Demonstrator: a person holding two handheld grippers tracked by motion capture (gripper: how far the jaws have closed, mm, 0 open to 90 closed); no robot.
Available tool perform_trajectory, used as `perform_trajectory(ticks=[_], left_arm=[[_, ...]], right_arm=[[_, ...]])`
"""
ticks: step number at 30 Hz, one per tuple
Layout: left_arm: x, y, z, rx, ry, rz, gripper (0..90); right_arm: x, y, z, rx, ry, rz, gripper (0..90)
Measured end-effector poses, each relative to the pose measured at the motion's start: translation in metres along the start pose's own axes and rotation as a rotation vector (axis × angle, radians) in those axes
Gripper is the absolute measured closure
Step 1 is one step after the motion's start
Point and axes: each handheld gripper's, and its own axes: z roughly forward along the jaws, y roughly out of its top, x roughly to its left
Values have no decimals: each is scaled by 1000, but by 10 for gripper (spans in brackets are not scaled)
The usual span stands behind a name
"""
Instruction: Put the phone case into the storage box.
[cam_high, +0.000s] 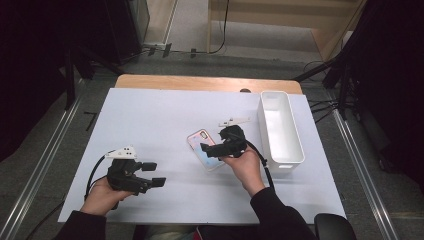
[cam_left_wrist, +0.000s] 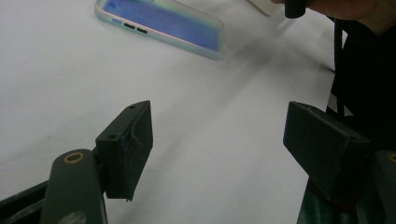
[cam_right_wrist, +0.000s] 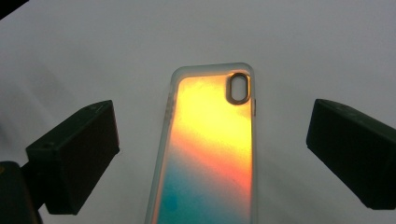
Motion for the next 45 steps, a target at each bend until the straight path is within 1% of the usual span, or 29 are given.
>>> perform_trajectory(ticks=[2, 4, 5, 10, 14, 17, 18, 22, 25, 27, 32, 33, 34, 35, 37, 38, 39, 40, 42, 44, 45], left_arm=[[0, 0, 0, -3, -1, -3, 238], [0, 0, 0, 6, 2, -2, 238], [0, 0, 0, 1, 0, -3, 238], [0, 0, 0, 4, 0, -3, 238], [0, 0, 0, 6, 0, 0, 238], [0, 0, 0, 8, 2, 0, 239], [0, 0, -1, 9, 2, 0, 238], [0, 0, 0, 6, 0, -2, 238], [0, 0, 0, 5, 1, -4, 238], [0, 0, -1, 9, 2, 0, 238], [0, 0, 0, 4, 1, 1, 238], [0, 0, 0, 4, 1, 1, 238], [0, 0, 0, 6, 2, 2, 238], [0, 0, -1, 11, 5, 3, 238], [0, 0, 0, 4, 4, 2, 238], [0, 0, 0, 5, 5, 1, 238], [0, 0, -1, 8, 5, 2, 238], [0, 0, -1, 13, 6, 3, 238], [0, 0, -1, 11, 5, 3, 238], [0, 0, 0, 10, 3, 5, 238], [0, 0, 0, 11, 4, 5, 238]], right_arm=[[1, 0, 2, -6, -7, 4, 12], [2, 0, 4, -2, -8, 14, 12], [2, -1, 5, 2, -11, 18, 12], [5, -1, 10, 6, -12, 10, 12], [8, -2, 14, 2, -7, 26, 12], [10, -3, 17, 3, -17, 30, 12], [11, -3, 18, 2, -13, 25, 12], [13, -6, 22, 0, -30, 32, 12], [13, -9, 25, -4, -28, 41, 12], [13, -12, 27, 1, -29, 37, 12], [15, -15, 32, 19, -59, 32, 12], [15, -16, 33, 23, -63, 24, 12], [15, -17, 34, 26, -65, 26, 12], [15, -18, 35, 30, -58, 27, 12], [15, -21, 38, 27, -62, 28, 12], [15, -22, 39, 26, -67, 39, 12], [14, -23, 39, 30, -60, 43, 12], [13, -26, 40, 27, -60, 37, 12], [13, -29, 42, 29, -69, 47, 12], [13, -30, 43, 39, -77, 42, 12], [13, -31, 44, 36, -81, 30, 12]])
